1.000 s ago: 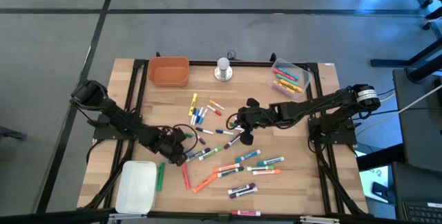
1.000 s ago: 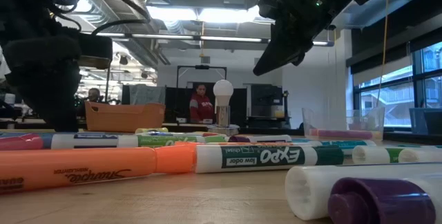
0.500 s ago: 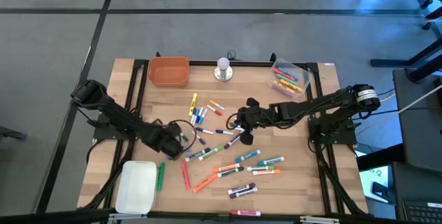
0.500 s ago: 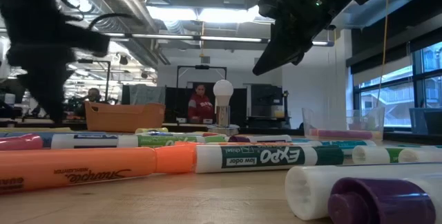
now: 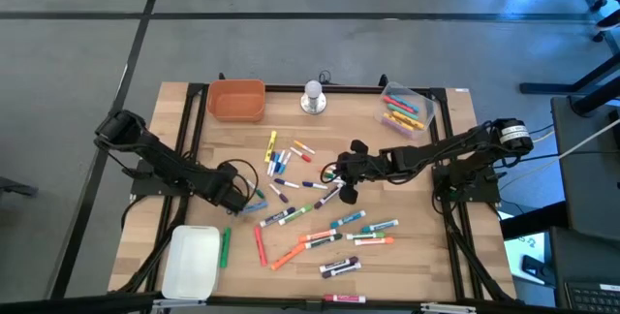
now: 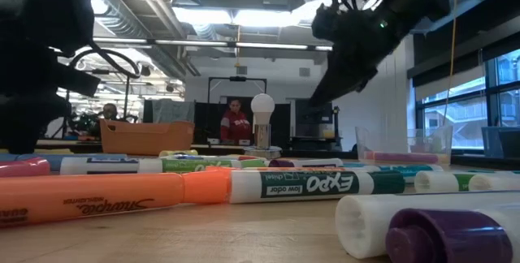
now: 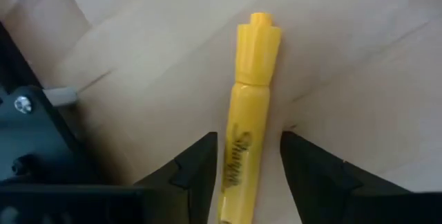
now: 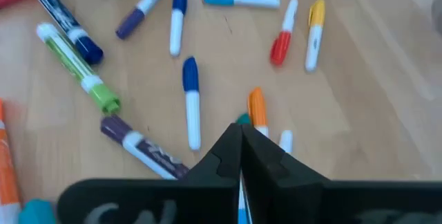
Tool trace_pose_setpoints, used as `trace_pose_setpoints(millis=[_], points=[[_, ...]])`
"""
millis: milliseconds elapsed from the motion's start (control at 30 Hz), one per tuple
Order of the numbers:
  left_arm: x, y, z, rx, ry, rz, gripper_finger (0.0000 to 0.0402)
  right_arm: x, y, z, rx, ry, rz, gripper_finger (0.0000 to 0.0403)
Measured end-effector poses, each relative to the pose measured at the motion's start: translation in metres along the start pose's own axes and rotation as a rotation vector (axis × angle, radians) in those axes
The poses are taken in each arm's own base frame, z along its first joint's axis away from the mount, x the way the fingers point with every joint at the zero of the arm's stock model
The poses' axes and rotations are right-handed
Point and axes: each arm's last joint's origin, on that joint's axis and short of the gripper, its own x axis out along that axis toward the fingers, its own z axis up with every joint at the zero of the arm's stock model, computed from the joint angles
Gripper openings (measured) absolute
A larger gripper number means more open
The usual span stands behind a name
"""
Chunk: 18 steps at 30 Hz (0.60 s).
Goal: Pick & Place Markers
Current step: Put the large yellow highlighter pen into the transparent bin
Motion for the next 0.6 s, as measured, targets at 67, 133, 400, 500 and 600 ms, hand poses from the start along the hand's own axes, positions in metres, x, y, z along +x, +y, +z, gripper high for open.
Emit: trace_pose_setpoints(millis=[67, 133, 400, 500, 600], points=[[-0.0007, -0.0004, 0.0012, 0.028, -0.01, -0.021, 0.016, 0.0014, -0.0009, -0.0048, 0.01, 0.007, -0.002, 0.0015], [-0.0014, -0.0006, 0.0021, 0.055, -0.021, -0.043, 0.0153, 0.0024, -0.0013, -0.0073, 0.02, 0.003, -0.001, 0.0017], [-0.0017, -0.0021, 0.0032, 0.012, -0.059, -0.069, 0.0068, 0.0025, -0.0007, -0.0056, 0.034, -0.018, 0.006, 0.0018], [-0.0013, -0.0022, 0.0043, -0.046, -0.102, -0.065, 0.0053, 0.002, 0.0013, -0.0027, 0.062, -0.052, 0.012, 0.0018], [-0.0002, -0.0026, 0.0054, -0.073, -0.188, -0.061, 0.0053, 0.0009, 0.0051, 0.0016, 0.076, -0.101, 0.033, 0.0019]])
